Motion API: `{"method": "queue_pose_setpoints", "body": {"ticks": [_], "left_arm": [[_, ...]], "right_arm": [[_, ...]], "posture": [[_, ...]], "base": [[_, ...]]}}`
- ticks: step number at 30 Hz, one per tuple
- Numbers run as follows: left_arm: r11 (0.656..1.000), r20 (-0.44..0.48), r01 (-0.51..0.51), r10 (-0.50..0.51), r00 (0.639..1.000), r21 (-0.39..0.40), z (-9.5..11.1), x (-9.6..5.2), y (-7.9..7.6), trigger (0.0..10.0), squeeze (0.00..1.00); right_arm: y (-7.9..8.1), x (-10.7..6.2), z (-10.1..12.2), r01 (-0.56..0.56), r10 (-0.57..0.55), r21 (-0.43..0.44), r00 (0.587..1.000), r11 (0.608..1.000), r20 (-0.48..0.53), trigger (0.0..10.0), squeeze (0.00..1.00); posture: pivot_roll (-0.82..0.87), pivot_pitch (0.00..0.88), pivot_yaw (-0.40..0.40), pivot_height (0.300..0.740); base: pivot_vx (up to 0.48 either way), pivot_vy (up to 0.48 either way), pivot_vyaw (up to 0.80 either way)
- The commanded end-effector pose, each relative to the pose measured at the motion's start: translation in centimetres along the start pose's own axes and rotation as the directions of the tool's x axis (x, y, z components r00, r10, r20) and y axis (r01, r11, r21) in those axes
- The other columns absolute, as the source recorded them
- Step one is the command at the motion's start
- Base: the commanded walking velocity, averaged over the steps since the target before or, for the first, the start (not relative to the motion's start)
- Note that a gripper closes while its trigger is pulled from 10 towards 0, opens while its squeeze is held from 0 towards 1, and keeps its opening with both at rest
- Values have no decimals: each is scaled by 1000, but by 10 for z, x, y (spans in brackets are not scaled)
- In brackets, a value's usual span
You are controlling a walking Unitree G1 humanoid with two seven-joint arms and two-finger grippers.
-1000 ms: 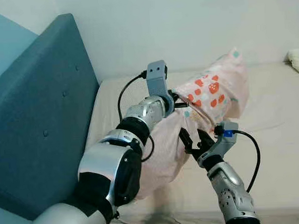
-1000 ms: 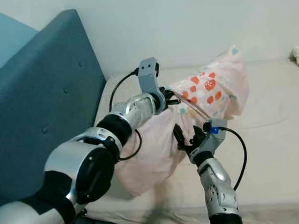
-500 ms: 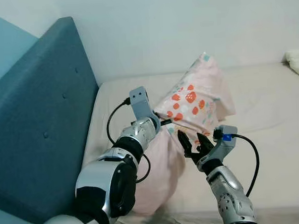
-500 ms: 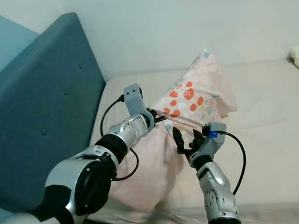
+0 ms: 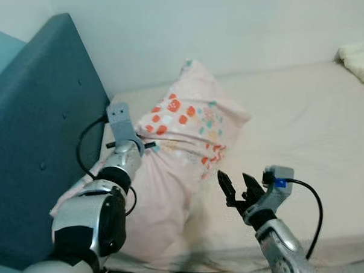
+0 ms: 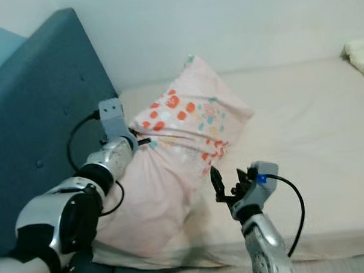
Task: Clean up the room
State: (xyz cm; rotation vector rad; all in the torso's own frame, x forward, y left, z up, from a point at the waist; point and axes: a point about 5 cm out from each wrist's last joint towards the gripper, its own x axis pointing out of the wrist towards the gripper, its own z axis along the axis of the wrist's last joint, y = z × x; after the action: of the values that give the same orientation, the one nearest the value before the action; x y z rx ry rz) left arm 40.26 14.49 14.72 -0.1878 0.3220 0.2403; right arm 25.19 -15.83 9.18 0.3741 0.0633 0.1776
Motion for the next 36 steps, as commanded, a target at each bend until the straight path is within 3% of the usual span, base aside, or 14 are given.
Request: {"method": "queue_pose_setpoints", "body": {"ticks": [1, 6, 13, 17, 22, 27, 33, 36], "left_arm": [[997, -9, -72, 72, 997, 25, -10, 3, 23, 10000, 0], [991, -97, -130, 131, 987, 18, -40, 1, 41, 10000, 0], [987, -126, -160, 160, 979, 16, -53, -1, 52, 10000, 0], [986, -106, -165, 164, 981, 4, -48, 0, 56, 10000, 0], [975, -59, -218, 215, 975, -49, -28, 4, 75, 10000, 0], [923, -50, -343, 340, 939, -174, -13, 3, 106, 10000, 0], [876, -96, -400, 388, 916, -269, -20, 1, 116, 10000, 0], [869, -110, -407, 392, 913, -281, -23, 1, 116, 10000, 0]], "right_arm": [[7, -4, -3, -12, 12, -4, 1000, 1000, -29, 10000, 0], [11, -8, -7, -17, 15, -27, 997, 1000, -72, 10000, 0], [19, -5, -9, -39, 35, -41, 995, 998, -99, 10000, 0], [20, -2, -8, -39, 33, -48, 993, 998, -110, 10000, 0], [19, 4, -7, -33, 22, -83, 991, 996, -128, 10000, 0], [19, 7, -4, -36, 26, -90, 993, 995, -118, 10000, 0], [22, 14, 0, -53, 42, -98, 993, 994, -109, 10000, 0], [23, 15, 1, -55, 44, -99, 993, 994, -108, 10000, 0]], "posture": [[-261, 292, 128, 740], [-260, 321, 115, 740], [-256, 317, 105, 740], [-252, 301, 111, 740], [-241, 270, 120, 730], [-231, 249, 119, 710], [-226, 239, 117, 690], [-226, 239, 117, 685]], "base": [[0, 0, 0], [0, 0, 0], [0, 0, 0], [0, 0, 0], [0, 0, 0], [0, 0, 0], [0, 0, 0], [0, 0, 0]]}}
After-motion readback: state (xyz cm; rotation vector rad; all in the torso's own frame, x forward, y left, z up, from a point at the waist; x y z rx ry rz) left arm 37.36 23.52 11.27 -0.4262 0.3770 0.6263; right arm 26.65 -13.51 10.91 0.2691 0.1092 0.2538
